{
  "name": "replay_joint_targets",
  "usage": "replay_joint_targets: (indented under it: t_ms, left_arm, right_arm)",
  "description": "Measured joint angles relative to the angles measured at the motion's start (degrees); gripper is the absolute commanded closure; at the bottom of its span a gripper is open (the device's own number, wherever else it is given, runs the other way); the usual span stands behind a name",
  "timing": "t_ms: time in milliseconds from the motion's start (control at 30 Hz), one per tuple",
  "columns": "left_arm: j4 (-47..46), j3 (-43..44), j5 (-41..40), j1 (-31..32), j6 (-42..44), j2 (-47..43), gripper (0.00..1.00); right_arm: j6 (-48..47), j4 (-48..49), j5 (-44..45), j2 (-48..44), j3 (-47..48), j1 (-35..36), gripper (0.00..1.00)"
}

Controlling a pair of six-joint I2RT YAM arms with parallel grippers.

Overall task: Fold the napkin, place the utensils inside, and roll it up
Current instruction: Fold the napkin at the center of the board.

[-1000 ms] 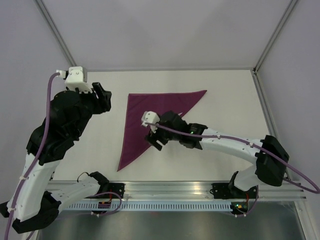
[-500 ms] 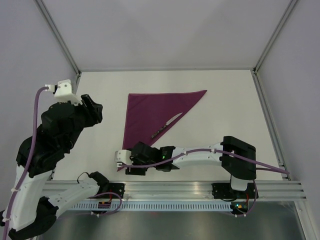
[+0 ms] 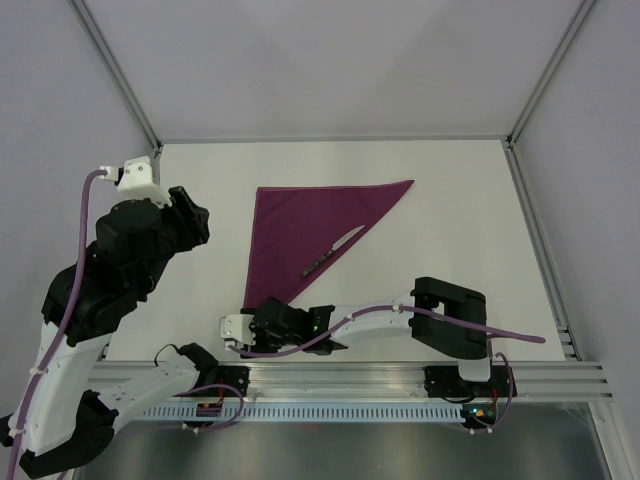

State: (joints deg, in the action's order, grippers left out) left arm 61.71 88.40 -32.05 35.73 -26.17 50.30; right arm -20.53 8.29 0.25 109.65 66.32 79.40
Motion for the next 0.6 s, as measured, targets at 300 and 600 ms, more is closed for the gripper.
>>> replay_joint_targets:
  t_ms: [300, 600]
  left_arm:
    - [0.0, -1.4, -0.9, 0.0, -0.2, -1.2, 0.43]
    - [0.0, -1.9, -0.9, 0.0, -0.3, -3.1, 0.43]
  right_arm:
    - [-2.5, 7.6, 4.3, 5.0, 0.0, 2.1, 0.38]
    - [-4.8, 13.2, 7.3, 8.1, 0.0, 3.8, 0.38]
